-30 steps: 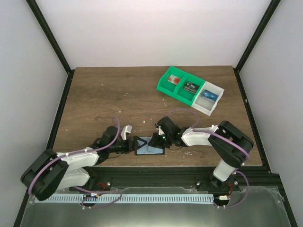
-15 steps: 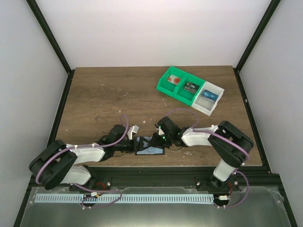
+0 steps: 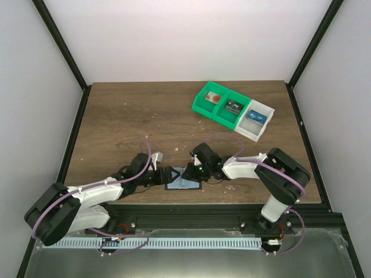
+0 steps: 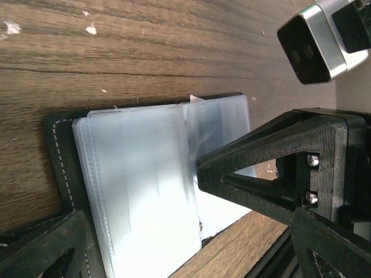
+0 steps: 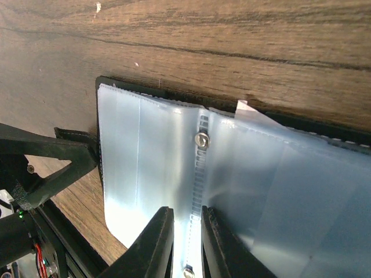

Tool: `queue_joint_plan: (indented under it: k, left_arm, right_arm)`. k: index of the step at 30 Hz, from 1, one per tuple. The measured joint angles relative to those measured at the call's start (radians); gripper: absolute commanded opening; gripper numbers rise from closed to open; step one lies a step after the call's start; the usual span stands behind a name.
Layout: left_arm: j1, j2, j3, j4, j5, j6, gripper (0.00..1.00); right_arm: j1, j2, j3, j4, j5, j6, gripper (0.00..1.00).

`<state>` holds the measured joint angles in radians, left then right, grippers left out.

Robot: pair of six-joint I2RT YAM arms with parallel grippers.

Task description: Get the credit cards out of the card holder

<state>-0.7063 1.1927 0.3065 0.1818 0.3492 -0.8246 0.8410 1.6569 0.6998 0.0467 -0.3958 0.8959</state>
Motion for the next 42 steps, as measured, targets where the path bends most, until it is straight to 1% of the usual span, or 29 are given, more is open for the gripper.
queue_joint_plan:
  k: [2,6,10,15,20,22,26,29,31,35,38,42]
  left_arm:
    - [0.0,-0.004,0.0,-0.005,-0.01,0.0,0.98]
    - [0.001,-0.005,-0.008,0.009,-0.008,-0.006,0.98]
    - [0.01,-0.011,-0.03,0.041,0.011,-0.02,0.97]
    - [0.035,-0.014,-0.054,0.087,0.046,-0.042,0.92]
    - [0.052,-0.014,-0.09,0.138,0.084,-0.063,0.86]
    - [0.054,-0.014,-0.093,0.148,0.092,-0.067,0.82]
    - [0.055,-0.011,-0.094,0.183,0.112,-0.074,0.74]
    - [0.057,0.003,-0.094,0.209,0.134,-0.08,0.7]
    - [0.057,0.014,-0.094,0.227,0.146,-0.084,0.7]
    - [0.057,0.036,-0.094,0.234,0.156,-0.085,0.75]
    - [0.058,0.036,-0.092,0.217,0.148,-0.083,0.78]
    - [0.059,0.031,-0.084,0.171,0.121,-0.076,0.79]
  right_arm:
    - [0.0,0.0,0.0,0.0,0.0,0.0,0.16]
    - [0.0,-0.003,0.0,0.002,0.0,0.006,0.22]
    - [0.0,-0.003,0.0,0.008,-0.002,0.011,0.23]
    - [0.0,0.002,0.002,0.017,-0.008,0.014,0.24]
    - [0.0,0.022,0.011,0.031,-0.019,0.014,0.2]
    - [0.0,0.028,0.013,0.035,-0.023,0.014,0.16]
    - [-0.001,0.037,0.014,0.042,-0.023,0.01,0.06]
    - [-0.001,0.044,0.014,0.045,-0.021,0.009,0.03]
    - [-0.001,0.045,0.014,0.045,-0.02,0.01,0.02]
    - [-0.001,0.046,0.014,0.047,-0.02,0.01,0.0]
    - [-0.001,0.046,0.014,0.047,-0.02,0.01,0.0]
    - [-0.001,0.046,0.014,0.047,-0.02,0.01,0.0]
